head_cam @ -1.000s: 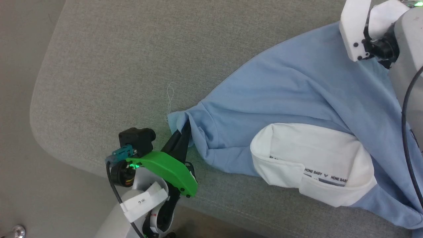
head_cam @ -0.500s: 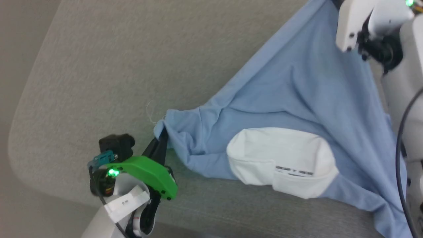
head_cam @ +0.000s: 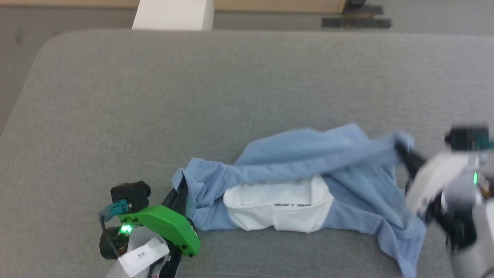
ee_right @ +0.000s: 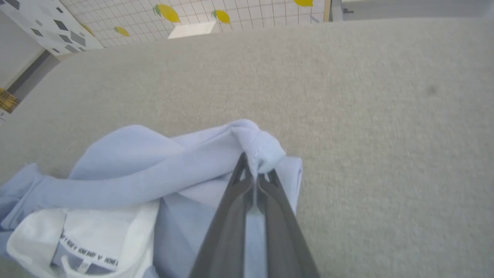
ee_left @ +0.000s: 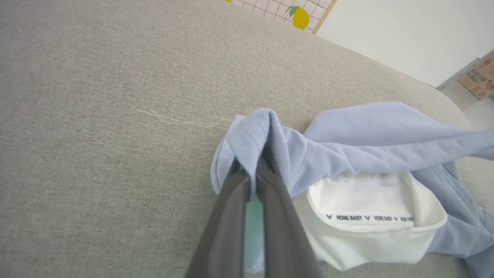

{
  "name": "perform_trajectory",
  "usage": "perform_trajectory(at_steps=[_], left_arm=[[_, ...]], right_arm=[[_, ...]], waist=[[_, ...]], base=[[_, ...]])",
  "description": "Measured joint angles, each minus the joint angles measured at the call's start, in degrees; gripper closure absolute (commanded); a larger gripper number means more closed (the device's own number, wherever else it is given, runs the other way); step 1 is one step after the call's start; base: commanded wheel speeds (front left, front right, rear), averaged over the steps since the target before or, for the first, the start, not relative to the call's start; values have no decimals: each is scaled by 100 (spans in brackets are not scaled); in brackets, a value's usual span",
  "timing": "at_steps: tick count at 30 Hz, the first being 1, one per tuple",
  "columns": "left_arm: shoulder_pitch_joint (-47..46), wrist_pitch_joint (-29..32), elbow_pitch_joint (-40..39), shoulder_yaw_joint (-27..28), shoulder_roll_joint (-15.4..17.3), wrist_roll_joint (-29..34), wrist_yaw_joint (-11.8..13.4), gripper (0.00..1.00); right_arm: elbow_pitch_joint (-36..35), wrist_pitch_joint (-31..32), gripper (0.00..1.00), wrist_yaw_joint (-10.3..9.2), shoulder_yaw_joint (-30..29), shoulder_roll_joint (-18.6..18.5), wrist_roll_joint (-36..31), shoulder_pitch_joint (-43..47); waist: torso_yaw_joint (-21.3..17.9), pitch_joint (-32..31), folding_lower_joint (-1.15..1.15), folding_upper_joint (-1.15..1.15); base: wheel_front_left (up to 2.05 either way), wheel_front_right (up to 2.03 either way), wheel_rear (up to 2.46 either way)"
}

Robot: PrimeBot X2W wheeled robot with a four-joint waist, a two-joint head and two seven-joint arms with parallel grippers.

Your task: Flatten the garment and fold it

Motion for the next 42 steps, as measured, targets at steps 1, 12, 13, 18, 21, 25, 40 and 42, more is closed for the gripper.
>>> perform_trajectory(at_steps=[1, 12, 13, 18, 21, 25, 40, 42], left_arm=[[31, 18, 9, -8, 1, -16, 0, 100], [386, 0, 179, 11, -166, -528, -203, 100], [361, 26, 170, 24, -160, -601, -299, 100], [-337, 466, 245, 58, 179, -671, -630, 100], [-1123, 791, 297, 101, 347, -686, -799, 100], [-2335, 1294, 586, 62, 432, -676, -1028, 100], [-5877, 1783, 2425, 325, 575, -410, -1155, 100], [-6078, 1748, 2626, 318, 612, -299, -1126, 100]], right_arm=[[-182, 59, 100, 0, -127, 123, 26, 341], [-1477, 1360, 100, 0, -376, 730, 198, 2228], [-1573, 1561, 100, 0, -319, 689, 252, 2207], [-1870, 2576, 100, 0, -81, 280, 700, 1556], [-1904, 3123, 100, 0, -104, -75, 929, 759], [-1714, 3795, 100, 0, -288, -393, 1150, -367], [-510, 4504, 100, 0, -1160, -101, 717, -3551], [-379, 4448, 100, 0, -1215, -68, 578, -3745]], waist=[[-51, -81, 0, 0], [-280, -703, 0, 0], [-284, -740, 0, 0], [-295, -845, 0, 0], [-286, -897, 0, 0], [-255, -993, 0, 0], [-405, -1064, 0, 0], [-426, -1018, 0, 0]], base=[[0, 0, 0], [0, 0, 0], [0, 0, 0], [0, 0, 0], [0, 0, 0], [0, 0, 0], [0, 0, 0], [0, 0, 0]])
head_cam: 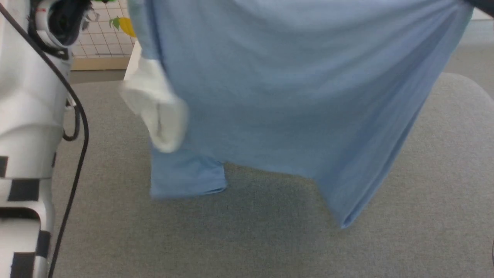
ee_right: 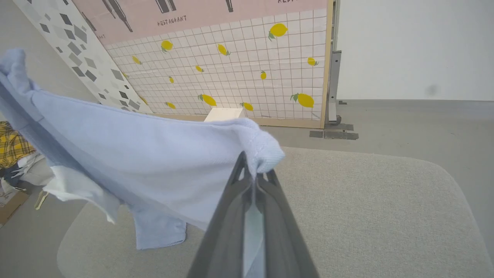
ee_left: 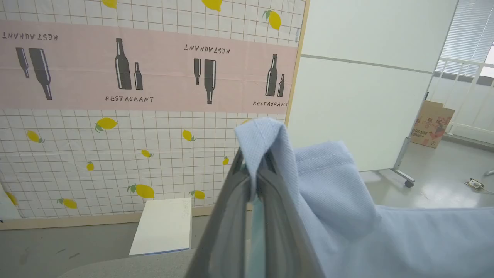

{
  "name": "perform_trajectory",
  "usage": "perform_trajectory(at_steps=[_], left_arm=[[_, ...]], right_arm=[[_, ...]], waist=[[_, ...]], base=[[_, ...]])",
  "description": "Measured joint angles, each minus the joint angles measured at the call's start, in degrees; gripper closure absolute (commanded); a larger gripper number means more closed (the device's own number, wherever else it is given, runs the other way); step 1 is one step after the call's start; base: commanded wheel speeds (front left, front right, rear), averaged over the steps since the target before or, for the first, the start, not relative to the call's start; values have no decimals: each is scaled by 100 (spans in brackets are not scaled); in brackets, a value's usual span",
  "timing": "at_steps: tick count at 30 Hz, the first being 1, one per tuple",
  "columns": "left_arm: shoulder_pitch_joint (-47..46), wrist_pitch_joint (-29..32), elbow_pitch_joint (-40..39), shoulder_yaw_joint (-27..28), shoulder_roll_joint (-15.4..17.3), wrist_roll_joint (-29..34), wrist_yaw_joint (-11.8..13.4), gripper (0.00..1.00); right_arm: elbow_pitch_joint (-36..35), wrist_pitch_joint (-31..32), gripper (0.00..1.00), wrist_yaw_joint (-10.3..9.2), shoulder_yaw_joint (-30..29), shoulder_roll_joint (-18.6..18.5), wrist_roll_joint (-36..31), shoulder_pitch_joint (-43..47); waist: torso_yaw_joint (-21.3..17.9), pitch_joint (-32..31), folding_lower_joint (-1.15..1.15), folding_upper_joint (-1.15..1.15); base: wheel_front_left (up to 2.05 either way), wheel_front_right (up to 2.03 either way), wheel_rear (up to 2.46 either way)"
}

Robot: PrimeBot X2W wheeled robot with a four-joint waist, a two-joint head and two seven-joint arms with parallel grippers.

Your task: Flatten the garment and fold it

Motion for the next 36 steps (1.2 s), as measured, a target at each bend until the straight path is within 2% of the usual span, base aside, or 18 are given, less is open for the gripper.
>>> perform_trajectory(at_steps=[11, 14, 17, 22, 28, 36], left_arm=[[-1047, -145, 710, -193, 188, 500, 149, 100], [-1478, -153, 778, -220, 230, 681, 244, 100], [-2037, -294, 781, -248, 297, 925, 399, 100], [-2933, -1193, 725, -129, 352, 1244, 621, 100], [-3451, -2197, 866, 33, 345, 1443, 775, 100], [-3660, -3081, 1232, 189, 270, 1382, 722, 100]], right_arm=[[488, -310, 100, 0, -258, 26, -692, -951], [560, -499, 100, 0, -345, 143, -1006, -1364], [680, -1035, 100, 0, -563, 397, -1532, -1967], [1165, -2403, 100, 1, -1099, 1036, -2294, -3179], [1836, -3661, 100, 2, -1305, 1200, -2740, -4038], [2594, -4270, 100, 2, -1188, 1210, -2721, -4387]], waist=[[-48, 647, 0, 0], [-69, 938, 0, 0], [-104, 1296, 1, 0], [-203, 1947, 2, 0], [-349, 2632, 2, 0], [-442, 3385, 2, 0]], base=[[0, 0, 0], [0, 0, 0], [0, 0, 0], [0, 0, 0], [0, 0, 0], [0, 0, 0]])
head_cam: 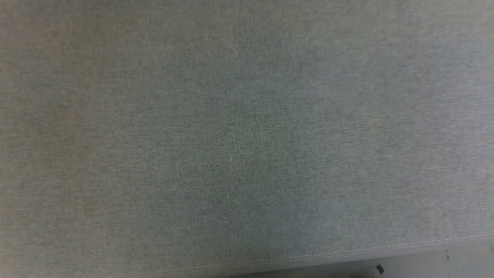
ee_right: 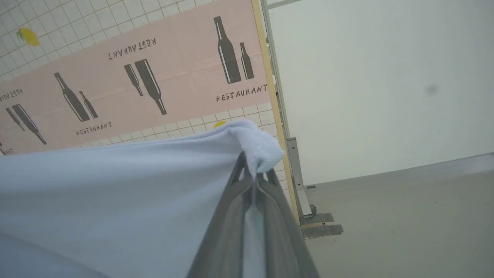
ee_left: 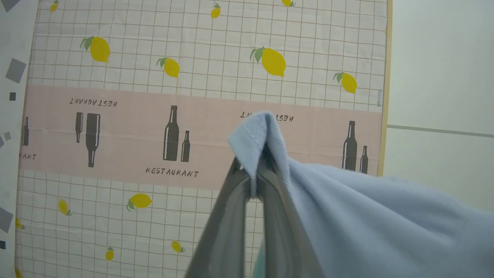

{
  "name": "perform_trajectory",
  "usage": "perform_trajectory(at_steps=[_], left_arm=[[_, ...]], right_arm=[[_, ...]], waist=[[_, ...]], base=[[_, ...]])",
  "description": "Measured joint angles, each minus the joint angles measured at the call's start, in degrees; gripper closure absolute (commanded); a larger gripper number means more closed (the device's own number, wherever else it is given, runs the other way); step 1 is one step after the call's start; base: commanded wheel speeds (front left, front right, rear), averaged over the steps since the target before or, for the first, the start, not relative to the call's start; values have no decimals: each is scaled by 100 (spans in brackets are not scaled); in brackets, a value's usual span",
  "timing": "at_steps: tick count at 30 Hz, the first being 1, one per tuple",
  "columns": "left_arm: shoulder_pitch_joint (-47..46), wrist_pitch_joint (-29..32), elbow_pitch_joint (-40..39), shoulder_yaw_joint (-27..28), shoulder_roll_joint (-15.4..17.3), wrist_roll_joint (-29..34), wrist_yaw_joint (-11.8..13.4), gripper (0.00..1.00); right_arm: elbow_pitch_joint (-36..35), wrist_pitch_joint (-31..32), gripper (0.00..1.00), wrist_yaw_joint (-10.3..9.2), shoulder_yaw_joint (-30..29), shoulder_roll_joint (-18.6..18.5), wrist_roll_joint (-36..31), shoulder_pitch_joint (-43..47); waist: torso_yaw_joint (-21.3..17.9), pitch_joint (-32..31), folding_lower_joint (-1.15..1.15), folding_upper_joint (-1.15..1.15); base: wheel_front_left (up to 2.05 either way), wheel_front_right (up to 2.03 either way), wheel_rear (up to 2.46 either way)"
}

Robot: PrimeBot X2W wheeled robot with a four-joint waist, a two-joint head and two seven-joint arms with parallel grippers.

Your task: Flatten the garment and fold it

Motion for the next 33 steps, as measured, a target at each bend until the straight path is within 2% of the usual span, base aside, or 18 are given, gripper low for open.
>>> perform_trajectory(at_steps=[5, 12, 19, 25, 29, 33], left_arm=[[253, -326, 269, 63, -250, -200, -226, 100], [1635, -524, 519, 341, -533, -546, -610, 100], [4031, -545, -267, 906, -880, -476, -866, 100], [6299, -545, -671, 1129, -1136, -296, -1012, 100], [7649, -503, -770, 1107, -1260, -383, -1036, 100], [8750, -81, -975, 1113, -1324, -598, -976, 100]], right_arm=[[180, -118, 100, 0, 229, -58, 326, 230], [48, -338, 100, -2, 962, -225, 1294, 1748], [-554, -478, 100, -2, 1794, -569, 2368, 4039], [-989, -550, 100, -2, 2101, -668, 2987, 6179], [-1162, -611, 100, -2, 2249, -783, 3012, 7302], [-1234, -730, 100, -2, 2257, -921, 2953, 8176]], waist=[[113, 269, 0, 0], [356, 155, -1, 0], [548, -499, -2, 0], [691, -1325, -2, 0], [749, -1880, -3, 0], [783, -2384, -3, 0]], base=[[0, 0, 0], [0, 0, 0], [0, 0, 0], [0, 0, 0], [0, 0, 0], [0, 0, 0]])
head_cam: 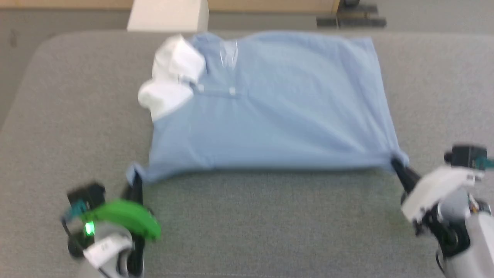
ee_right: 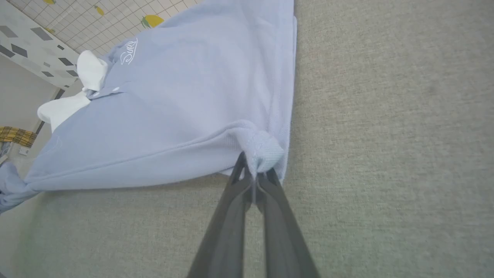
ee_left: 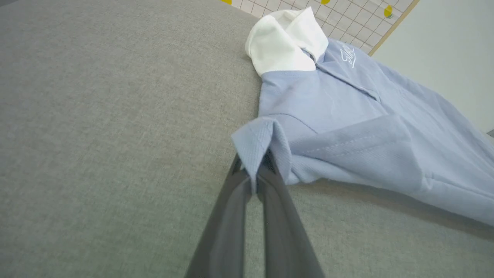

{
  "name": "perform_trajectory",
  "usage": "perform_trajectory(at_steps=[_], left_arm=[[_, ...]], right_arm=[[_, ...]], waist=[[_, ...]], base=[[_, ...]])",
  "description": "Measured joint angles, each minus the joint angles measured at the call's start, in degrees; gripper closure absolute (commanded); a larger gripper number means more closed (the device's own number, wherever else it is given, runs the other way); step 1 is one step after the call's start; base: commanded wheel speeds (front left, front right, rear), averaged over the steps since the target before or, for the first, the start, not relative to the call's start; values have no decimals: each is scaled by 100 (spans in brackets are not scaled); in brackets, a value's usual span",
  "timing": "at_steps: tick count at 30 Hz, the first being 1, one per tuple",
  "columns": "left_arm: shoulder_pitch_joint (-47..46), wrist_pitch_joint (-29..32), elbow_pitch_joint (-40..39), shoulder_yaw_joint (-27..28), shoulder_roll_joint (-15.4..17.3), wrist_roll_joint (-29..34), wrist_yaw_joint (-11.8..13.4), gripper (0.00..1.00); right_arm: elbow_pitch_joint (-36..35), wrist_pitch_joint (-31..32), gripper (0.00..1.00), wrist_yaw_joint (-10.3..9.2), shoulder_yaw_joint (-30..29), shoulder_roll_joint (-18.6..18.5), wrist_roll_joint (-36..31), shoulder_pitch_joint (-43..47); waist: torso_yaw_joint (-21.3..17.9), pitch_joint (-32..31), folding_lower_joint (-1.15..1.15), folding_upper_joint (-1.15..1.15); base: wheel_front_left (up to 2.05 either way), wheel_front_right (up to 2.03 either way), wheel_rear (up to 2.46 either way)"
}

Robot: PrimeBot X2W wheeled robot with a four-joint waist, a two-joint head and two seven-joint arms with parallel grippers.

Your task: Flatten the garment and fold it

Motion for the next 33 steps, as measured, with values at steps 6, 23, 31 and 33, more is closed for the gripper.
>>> perform_trajectory(at_steps=[6, 23, 31, 33], left_arm=[[1254, 1112, -421, -122, -29, -237, 220, 100], [2458, 1875, -1980, 5, 83, -563, 776, 100], [1410, 2078, -2439, -181, 312, -400, 681, 100], [1024, 2171, -2399, -249, 359, -371, 605, 100]], right_arm=[[-140, 35, 100, 0, -180, -63, -142, 884], [-842, 1126, 100, 1, -549, 78, -483, 2031], [-1262, 1435, 100, 1, -581, -49, -803, 1335], [-1280, 1510, 100, 1, -584, -51, -846, 1068]], waist=[[32, -578, 0, 0], [-24, -974, 0, 0], [-18, -718, 0, 0], [-22, -609, 0, 0]], base=[[0, 0, 0], [0, 0, 0], [0, 0, 0], [0, 0, 0]])
